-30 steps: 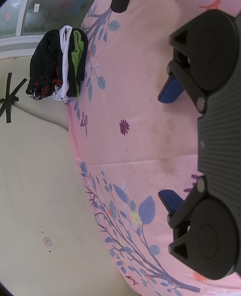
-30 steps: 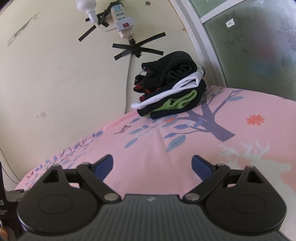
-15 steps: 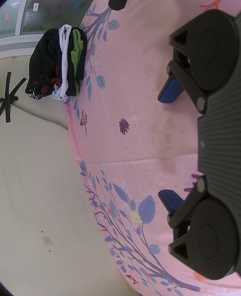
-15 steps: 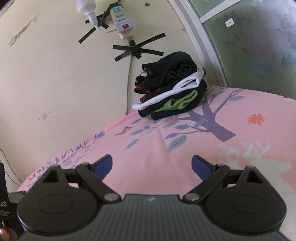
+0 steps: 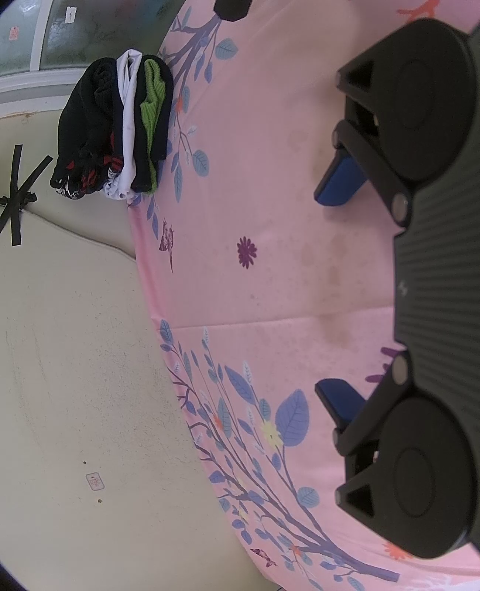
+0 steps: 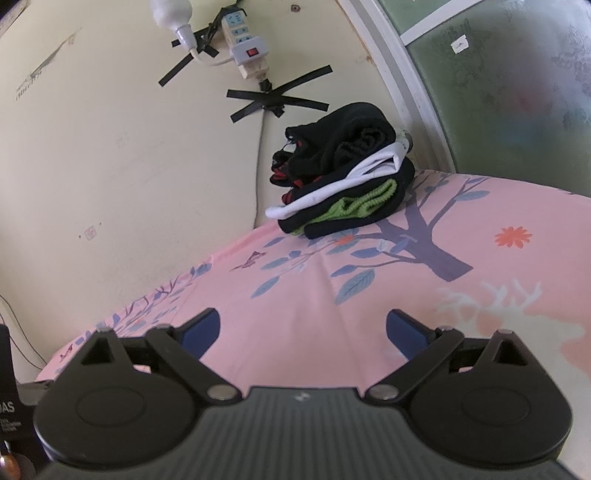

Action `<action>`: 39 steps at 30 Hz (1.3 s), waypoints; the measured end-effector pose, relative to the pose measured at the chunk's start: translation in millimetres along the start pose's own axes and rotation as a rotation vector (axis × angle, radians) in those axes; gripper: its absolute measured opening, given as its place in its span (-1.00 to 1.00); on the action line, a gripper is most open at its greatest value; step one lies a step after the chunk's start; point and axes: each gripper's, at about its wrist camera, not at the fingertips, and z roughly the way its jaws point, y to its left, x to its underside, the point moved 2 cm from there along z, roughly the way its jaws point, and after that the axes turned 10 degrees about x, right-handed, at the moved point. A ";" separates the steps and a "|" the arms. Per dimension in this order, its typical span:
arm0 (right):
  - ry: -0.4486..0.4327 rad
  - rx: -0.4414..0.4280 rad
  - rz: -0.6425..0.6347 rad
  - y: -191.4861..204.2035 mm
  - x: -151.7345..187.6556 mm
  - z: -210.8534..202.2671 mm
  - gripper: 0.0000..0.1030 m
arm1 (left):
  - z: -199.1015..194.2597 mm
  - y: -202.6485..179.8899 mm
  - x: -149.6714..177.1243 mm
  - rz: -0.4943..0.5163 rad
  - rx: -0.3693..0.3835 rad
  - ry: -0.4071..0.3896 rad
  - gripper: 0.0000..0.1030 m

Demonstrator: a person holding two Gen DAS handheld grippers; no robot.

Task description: Fold small clothes

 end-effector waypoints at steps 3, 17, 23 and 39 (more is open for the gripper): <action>0.010 -0.001 -0.001 0.3 0.0 1.5 0.80 | -0.1 0.4 0.3 0.003 0.001 0.000 1.00; 0.010 0.005 -0.020 2.9 1.1 1.1 0.80 | -1.1 0.4 0.8 -0.001 0.023 0.003 1.00; 0.000 0.007 -0.028 3.5 1.8 -0.8 0.80 | -1.6 -0.6 1.6 0.001 0.018 0.001 1.00; -0.002 0.001 -0.035 4.4 1.1 0.3 0.80 | -1.7 0.5 1.0 -0.006 0.031 0.003 1.00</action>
